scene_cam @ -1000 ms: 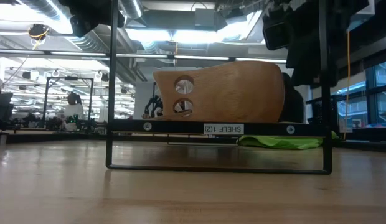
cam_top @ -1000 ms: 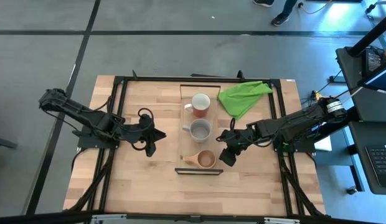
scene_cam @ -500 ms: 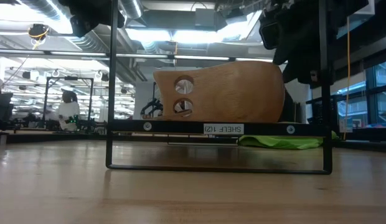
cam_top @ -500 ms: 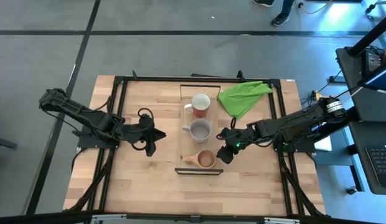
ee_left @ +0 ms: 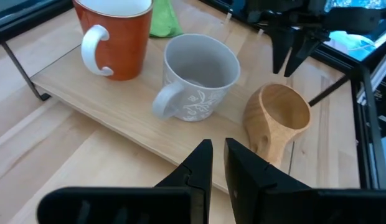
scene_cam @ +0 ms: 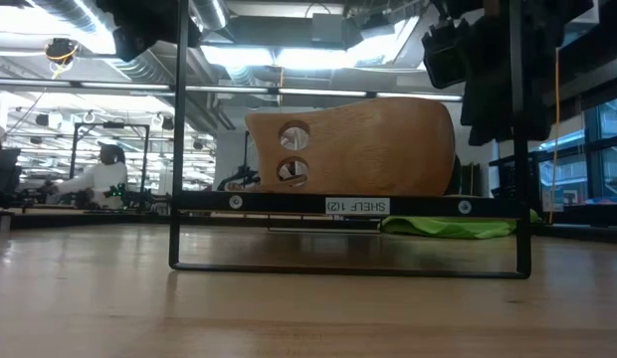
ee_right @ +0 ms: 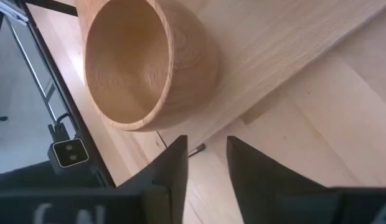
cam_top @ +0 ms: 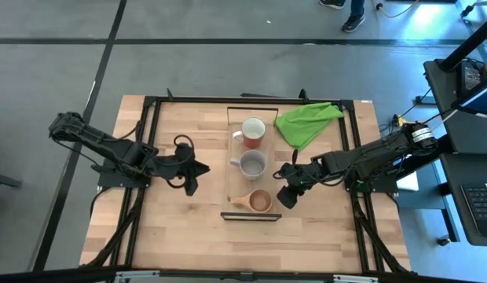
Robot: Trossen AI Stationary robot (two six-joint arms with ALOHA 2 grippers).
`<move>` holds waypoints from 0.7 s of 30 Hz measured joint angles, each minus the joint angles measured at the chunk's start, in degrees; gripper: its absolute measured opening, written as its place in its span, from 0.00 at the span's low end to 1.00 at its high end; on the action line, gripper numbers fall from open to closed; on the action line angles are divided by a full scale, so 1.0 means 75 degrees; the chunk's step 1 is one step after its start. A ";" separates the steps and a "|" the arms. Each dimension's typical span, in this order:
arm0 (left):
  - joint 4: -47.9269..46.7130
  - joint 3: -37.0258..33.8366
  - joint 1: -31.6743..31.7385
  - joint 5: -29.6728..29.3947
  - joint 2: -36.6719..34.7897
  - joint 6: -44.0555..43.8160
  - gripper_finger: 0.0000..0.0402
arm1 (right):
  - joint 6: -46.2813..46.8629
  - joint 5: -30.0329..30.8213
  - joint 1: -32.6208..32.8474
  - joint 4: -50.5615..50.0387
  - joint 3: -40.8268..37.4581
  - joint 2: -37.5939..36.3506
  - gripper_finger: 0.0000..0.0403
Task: Stack small to large cups/mugs on shelf
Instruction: Put the brown mug on the shelf
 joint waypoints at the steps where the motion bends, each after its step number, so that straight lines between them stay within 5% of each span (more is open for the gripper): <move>1: 0.0000 0.0000 0.0041 -0.0001 0.0000 0.0000 0.09 | -0.0003 0.0000 0.0000 0.0000 0.0000 0.0000 0.24; 8: -0.0031 0.0000 0.0257 0.0196 0.0000 0.0009 0.09 | -0.0004 -0.0047 0.0058 0.0398 0.0000 0.0490 0.12; 21: -0.0059 0.0000 0.0265 0.0210 0.0000 0.0029 0.09 | 0.0032 -0.0038 0.0055 0.0666 0.0000 0.0737 0.11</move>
